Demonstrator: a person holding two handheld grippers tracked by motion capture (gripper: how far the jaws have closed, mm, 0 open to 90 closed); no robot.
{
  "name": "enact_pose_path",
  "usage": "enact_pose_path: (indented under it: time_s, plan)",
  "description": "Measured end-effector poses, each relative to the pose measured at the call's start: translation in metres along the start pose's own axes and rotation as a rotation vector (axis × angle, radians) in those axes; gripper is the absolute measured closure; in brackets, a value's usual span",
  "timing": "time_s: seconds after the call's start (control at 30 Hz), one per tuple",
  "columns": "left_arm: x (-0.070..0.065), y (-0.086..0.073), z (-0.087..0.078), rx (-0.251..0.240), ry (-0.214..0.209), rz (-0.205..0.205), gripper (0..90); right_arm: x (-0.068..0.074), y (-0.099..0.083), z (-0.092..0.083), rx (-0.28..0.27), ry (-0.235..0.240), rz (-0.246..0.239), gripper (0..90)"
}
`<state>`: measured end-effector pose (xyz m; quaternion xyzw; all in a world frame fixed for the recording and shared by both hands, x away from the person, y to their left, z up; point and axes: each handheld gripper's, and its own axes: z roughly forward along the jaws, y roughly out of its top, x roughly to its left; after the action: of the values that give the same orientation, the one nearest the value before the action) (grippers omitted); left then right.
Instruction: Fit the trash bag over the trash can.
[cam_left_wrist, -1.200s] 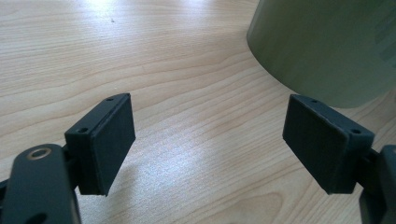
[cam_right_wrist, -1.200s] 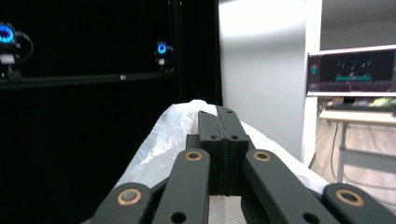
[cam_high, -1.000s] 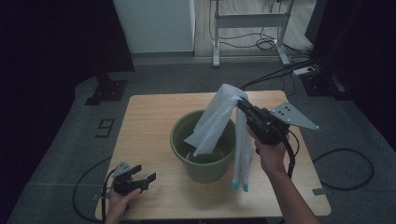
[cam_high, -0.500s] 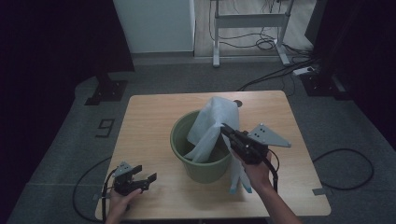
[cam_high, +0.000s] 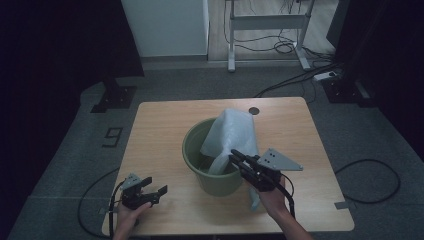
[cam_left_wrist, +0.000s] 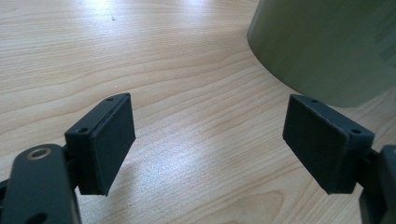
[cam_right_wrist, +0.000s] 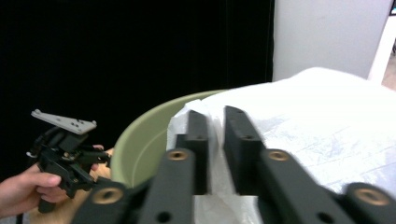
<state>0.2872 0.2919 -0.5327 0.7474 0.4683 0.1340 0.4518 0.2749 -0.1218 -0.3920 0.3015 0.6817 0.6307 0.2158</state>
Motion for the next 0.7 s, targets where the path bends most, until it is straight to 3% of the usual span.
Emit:
enact_pose_path:
  time_s: [0.07, 0.17, 0.2, 0.4, 0.57, 0.6, 0.7]
  plan:
    - [0.000, 0.000, 0.000, 0.002, 0.001, -0.001, 16.7, 0.002, 0.001, -0.006, -0.026, -0.002, -0.016, 61.7]
    - [0.000, -0.001, 0.001, 0.005, 0.002, -0.001, 16.7, 0.009, 0.002, -0.018, -0.060, -0.066, -0.064, 45.6]
    - [0.000, -0.001, 0.001, 0.007, 0.003, -0.001, 16.7, 0.012, 0.002, -0.027, -0.085, -0.114, -0.069, 38.3]
    - [0.000, -0.001, 0.000, 0.007, 0.001, 0.001, 16.7, 0.009, -0.009, -0.052, -0.104, -0.153, -0.042, 31.5]
    - [0.000, -0.001, 0.001, 0.008, 0.003, -0.003, 16.8, -0.001, -0.037, -0.073, -0.066, -0.240, -0.023, 24.7]
    - [0.000, -0.001, 0.002, 0.010, 0.003, -0.003, 16.8, -0.003, -0.045, -0.077, -0.049, -0.273, -0.010, 22.9]
    - [-0.002, -0.001, 0.003, 0.013, 0.002, 0.003, 16.7, -0.006, -0.064, -0.082, -0.003, -0.309, 0.003, 21.5]
